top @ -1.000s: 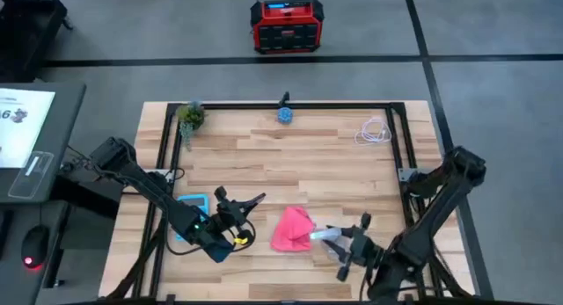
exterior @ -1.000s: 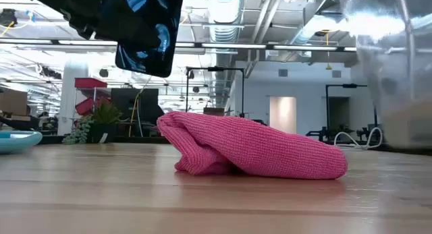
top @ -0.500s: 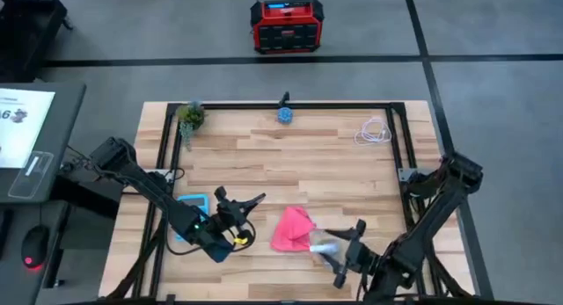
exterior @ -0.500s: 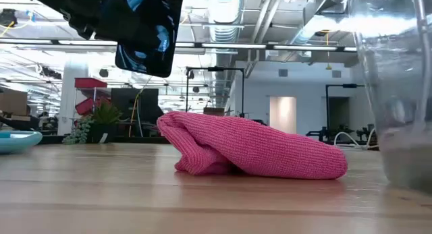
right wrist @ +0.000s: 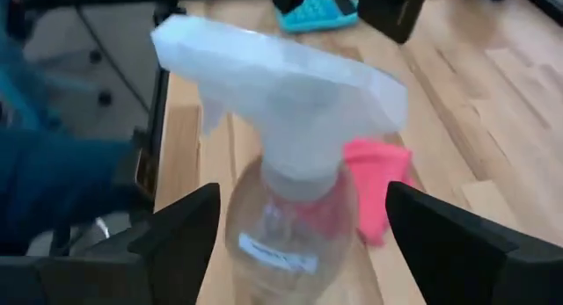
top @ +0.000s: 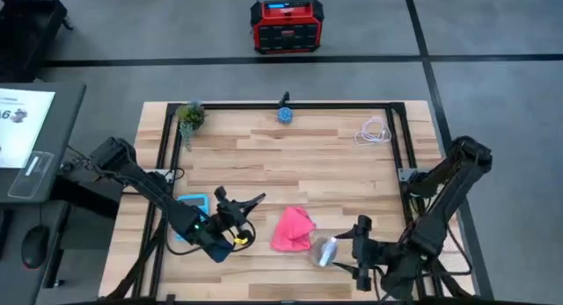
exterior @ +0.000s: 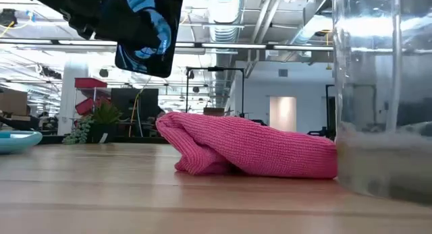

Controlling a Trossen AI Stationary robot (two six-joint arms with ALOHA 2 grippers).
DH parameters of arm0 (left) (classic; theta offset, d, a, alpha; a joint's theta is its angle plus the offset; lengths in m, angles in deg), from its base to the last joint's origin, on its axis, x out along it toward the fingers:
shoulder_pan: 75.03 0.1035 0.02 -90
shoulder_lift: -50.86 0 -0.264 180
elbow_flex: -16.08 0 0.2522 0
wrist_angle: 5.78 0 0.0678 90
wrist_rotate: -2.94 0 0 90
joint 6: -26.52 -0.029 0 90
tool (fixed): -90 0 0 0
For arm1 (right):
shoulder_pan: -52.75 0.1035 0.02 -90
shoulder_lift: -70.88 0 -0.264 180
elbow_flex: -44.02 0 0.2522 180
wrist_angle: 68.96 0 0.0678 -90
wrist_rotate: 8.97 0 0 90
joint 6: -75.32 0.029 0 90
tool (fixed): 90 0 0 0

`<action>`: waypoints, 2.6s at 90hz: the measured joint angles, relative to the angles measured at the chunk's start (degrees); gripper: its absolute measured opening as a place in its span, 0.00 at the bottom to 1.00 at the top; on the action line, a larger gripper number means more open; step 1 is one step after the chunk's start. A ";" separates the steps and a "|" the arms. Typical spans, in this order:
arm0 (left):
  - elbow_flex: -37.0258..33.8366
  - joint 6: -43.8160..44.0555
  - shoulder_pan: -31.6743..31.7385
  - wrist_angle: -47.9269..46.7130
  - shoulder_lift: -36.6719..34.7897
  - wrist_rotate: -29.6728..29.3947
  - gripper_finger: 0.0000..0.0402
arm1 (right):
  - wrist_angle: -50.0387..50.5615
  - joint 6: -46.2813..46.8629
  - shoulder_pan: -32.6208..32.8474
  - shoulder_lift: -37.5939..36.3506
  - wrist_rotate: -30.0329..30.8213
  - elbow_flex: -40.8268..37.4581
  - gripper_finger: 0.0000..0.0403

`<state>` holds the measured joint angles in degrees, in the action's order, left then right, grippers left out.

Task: Apply microfiber cloth
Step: Spray the back of the black cellphone using transparent spray bottle

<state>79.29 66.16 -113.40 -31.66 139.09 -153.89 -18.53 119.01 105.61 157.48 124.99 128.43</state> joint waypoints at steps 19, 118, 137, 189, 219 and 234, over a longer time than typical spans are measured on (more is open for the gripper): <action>0.00 0.00 -0.02 0.00 0.00 0.00 0.03 | 2.68 2.07 -1.30 0.62 -5.40 0.00 0.77; 0.00 0.00 0.00 0.04 0.00 0.28 0.03 | -3.28 -14.35 -3.64 1.73 -9.63 7.83 0.77; 0.00 0.00 0.00 0.03 0.00 0.28 0.03 | -5.32 -17.26 -6.32 1.78 -14.37 8.00 0.70; 0.02 -12.84 0.92 12.53 0.00 5.97 0.02 | -6.22 -19.61 -6.55 2.80 -12.68 8.60 0.18; 0.07 -28.24 5.22 30.39 5.91 33.82 0.01 | 5.10 -9.92 -2.89 2.70 -5.22 15.48 0.18; 2.44 -28.80 9.39 35.63 12.06 45.19 0.01 | 7.30 -5.48 0.13 2.74 -10.80 17.04 0.18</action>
<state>81.73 37.36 -104.01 3.98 151.14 -108.70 -11.24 113.53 105.74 160.22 114.18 145.46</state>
